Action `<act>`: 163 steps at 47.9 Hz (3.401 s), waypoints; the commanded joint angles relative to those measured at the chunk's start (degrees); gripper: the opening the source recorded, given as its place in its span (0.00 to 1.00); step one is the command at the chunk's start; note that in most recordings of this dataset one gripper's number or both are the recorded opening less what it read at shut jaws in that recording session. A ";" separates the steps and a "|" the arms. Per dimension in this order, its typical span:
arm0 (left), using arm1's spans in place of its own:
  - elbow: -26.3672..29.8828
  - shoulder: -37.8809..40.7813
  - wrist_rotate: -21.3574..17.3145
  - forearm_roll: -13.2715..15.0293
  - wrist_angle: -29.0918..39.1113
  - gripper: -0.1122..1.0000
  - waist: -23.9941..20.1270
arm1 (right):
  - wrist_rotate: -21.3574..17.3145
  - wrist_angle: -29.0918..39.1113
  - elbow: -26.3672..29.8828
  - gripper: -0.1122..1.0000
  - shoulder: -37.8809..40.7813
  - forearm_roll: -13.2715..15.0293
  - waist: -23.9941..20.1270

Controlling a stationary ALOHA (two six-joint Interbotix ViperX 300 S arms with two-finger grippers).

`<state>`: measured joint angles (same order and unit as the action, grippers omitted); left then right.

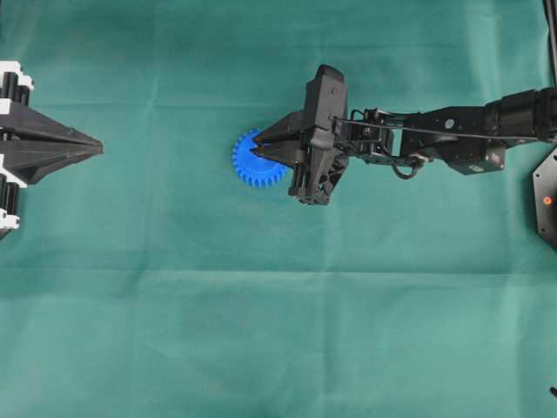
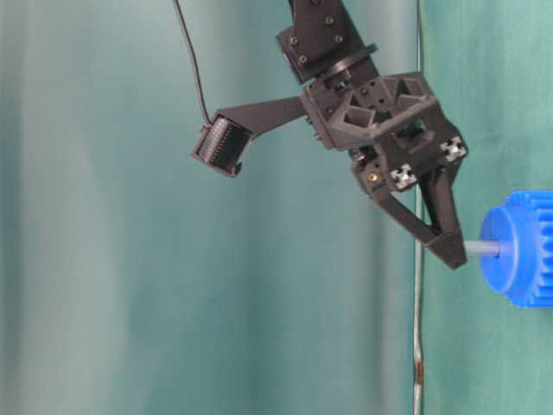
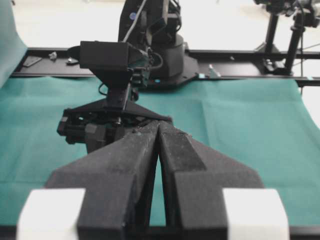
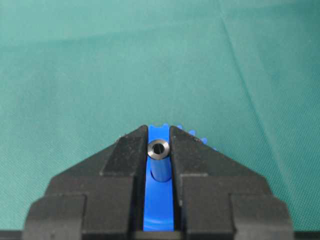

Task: Insert the shaft placed at a random location into the center hole of the medium gear at another random location.
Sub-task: 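Align the shaft over the gear's center hole and lower it in, then open the right gripper and withdraw it right, away from the gear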

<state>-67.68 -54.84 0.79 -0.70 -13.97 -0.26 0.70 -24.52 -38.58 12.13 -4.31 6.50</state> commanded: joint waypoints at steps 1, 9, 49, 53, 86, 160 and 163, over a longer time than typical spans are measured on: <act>1.05 0.35 0.00 -0.09 -0.26 0.10 -0.18 | -0.62 -1.05 1.05 0.22 -0.35 -0.26 -0.09; 1.05 0.35 0.00 -0.09 -0.26 0.10 -0.18 | -0.53 -1.23 1.49 0.22 0.53 -0.18 -0.09; 1.05 0.35 -0.09 -0.09 0.62 0.10 -0.62 | -0.53 -1.23 1.85 0.22 2.46 -0.18 -0.09; 1.05 0.35 -0.09 -0.09 0.62 0.10 -0.62 | -0.53 -1.23 1.93 0.22 2.46 -0.18 0.00; 1.05 0.26 0.00 -0.09 0.70 0.10 -0.62 | -0.44 -0.70 1.49 0.79 -1.23 -0.18 -0.09; 1.05 0.35 0.00 -0.09 0.70 0.10 -0.62 | -1.76 6.68 -12.04 0.76 -19.16 -0.26 -0.18; 1.05 0.35 0.00 -0.09 0.70 0.10 -0.62 | -1.76 6.68 -11.95 0.76 -19.16 -0.35 -0.18</act>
<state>-67.68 -54.93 0.79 -0.70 -13.01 -0.79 -0.35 -17.93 -51.24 -5.89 -4.39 6.42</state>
